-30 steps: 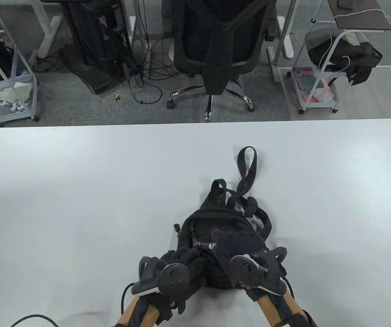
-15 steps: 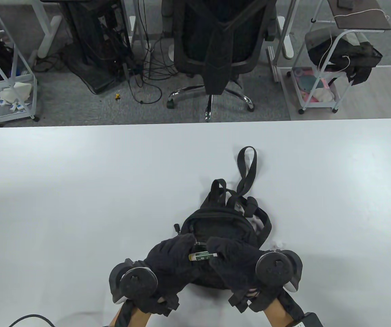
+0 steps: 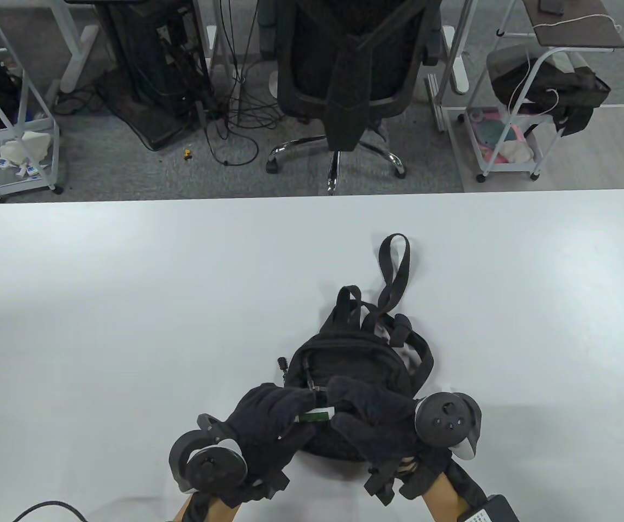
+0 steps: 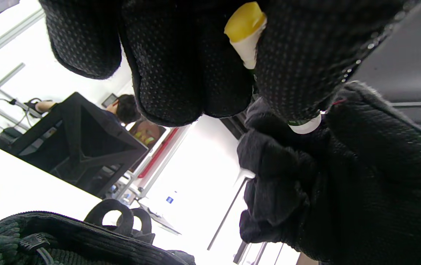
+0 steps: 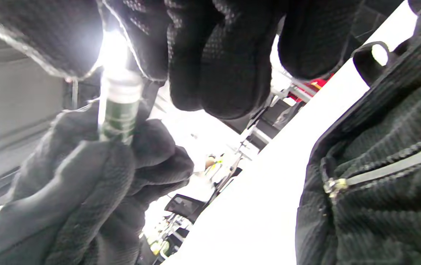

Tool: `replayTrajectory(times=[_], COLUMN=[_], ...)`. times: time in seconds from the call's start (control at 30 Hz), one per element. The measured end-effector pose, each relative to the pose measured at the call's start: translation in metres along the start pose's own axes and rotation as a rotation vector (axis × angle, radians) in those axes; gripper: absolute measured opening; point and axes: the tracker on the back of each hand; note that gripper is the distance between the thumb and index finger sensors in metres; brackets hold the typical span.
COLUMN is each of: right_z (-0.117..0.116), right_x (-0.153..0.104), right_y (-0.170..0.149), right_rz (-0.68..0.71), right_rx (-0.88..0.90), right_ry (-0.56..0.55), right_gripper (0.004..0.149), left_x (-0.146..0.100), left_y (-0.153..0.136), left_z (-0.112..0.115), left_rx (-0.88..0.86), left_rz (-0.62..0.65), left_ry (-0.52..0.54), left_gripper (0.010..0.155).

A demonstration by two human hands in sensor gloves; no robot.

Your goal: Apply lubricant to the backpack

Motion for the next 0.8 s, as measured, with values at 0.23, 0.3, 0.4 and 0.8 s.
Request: replayTrajectory(times=[0.23, 0.3, 0.4, 0.8], right_z=[-0.0035, -0.0029, -0.0021, -0.0024], right_x=[0.0008, 0.0003, -0.0005, -0.0028], right_y=[-0.0013, -0.0012, -0.0012, -0.0014], right_rz=[-0.011, -0.004, 0.005, 0.018], right_rx=[-0.034, -0.056, -0.062, -0.071], right_ry=[0.072, 0.074, 0.089, 0.099], right_gripper=[0.047, 0.048, 0.051, 0.048], left_x=[-0.0001, 0.0000, -0.0002, -0.0012], left_y=[0.0023, 0.0025, 0.0035, 0.0072], left_z=[-0.0001, -0.0003, 0.0001, -0.0005], left_rx=[0.014, 0.015, 0.023, 0.025], left_rz=[0.013, 0.014, 0.020, 0.039], left_ry=[0.000, -0.002, -0.006, 0.001], left_gripper=[0.055, 0.055, 0.055, 0.055])
Point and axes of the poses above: the tracker on the back of each hand, its own y axis roughly to the thumb side, its own x axis roughly from the wrist to the fingertips, z = x × y, and after that the axes turned 14 degrees about x, right-handed
